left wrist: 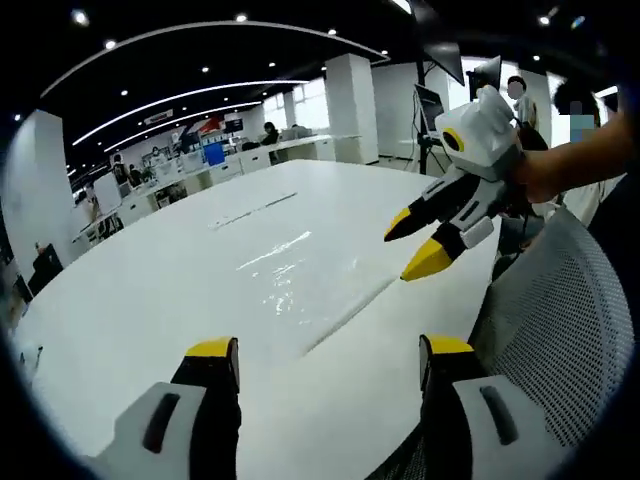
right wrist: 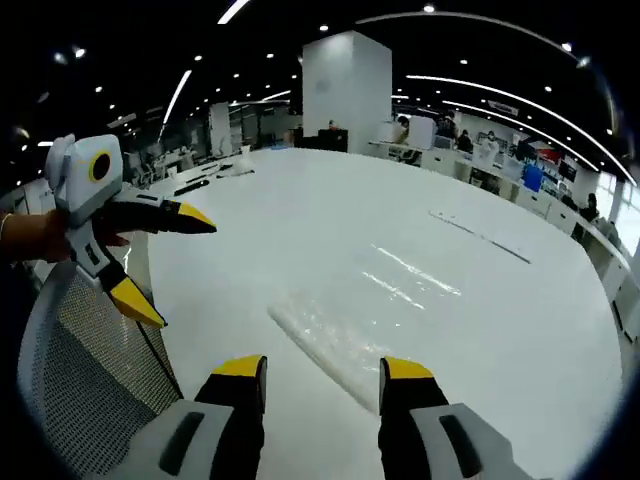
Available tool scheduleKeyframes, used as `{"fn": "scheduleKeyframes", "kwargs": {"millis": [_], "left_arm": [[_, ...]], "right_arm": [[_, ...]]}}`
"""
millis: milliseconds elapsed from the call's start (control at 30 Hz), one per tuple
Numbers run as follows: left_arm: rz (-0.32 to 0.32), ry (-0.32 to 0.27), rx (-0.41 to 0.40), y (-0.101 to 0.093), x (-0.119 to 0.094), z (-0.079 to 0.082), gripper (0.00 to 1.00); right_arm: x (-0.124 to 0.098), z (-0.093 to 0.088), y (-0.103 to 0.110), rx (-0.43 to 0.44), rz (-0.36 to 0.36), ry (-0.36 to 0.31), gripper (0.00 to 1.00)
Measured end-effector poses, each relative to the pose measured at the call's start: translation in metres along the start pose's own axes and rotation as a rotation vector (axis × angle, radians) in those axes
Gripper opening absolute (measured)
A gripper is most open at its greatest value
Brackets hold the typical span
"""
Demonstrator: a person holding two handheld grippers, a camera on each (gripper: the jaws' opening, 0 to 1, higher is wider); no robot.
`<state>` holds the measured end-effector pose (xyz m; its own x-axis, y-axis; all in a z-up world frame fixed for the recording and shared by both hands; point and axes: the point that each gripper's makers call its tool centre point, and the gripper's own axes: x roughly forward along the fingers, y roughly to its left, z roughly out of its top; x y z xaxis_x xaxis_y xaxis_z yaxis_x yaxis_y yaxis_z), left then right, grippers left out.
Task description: Open the resealable bag by pulling the two sides of the seal apart until the entire bag opening is separated and visibly accessible.
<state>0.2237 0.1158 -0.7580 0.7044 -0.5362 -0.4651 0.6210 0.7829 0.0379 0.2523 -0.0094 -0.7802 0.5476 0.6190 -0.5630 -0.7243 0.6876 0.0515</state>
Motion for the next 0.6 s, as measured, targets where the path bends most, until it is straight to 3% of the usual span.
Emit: {"fn": "scheduleKeyframes", "kwargs": {"millis": [67, 200, 333, 400, 600], "left_arm": [[0.015, -0.037, -0.056, 0.003, -0.001, 0.004, 0.75], [0.047, -0.121, -0.163, 0.007, -0.005, 0.010, 0.87], [0.078, -0.115, -0.142, 0.008, -0.010, 0.007, 0.95], [0.088, -0.127, -0.158, 0.009, -0.012, 0.006, 0.97], [0.080, -0.094, -0.166, 0.005, -0.009, -0.006, 0.97]], "right_arm": [[-0.004, 0.009, -0.001, 0.017, -0.036, -0.087, 0.45], [-0.010, 0.007, 0.000, -0.008, -0.090, -0.119, 0.53], [-0.022, 0.024, -0.005, 0.080, -0.131, -0.248, 0.64], [-0.027, 0.026, -0.004, 0.082, -0.133, -0.270, 0.65], [-0.030, 0.014, -0.008, 0.105, -0.166, -0.235, 0.72]]}}
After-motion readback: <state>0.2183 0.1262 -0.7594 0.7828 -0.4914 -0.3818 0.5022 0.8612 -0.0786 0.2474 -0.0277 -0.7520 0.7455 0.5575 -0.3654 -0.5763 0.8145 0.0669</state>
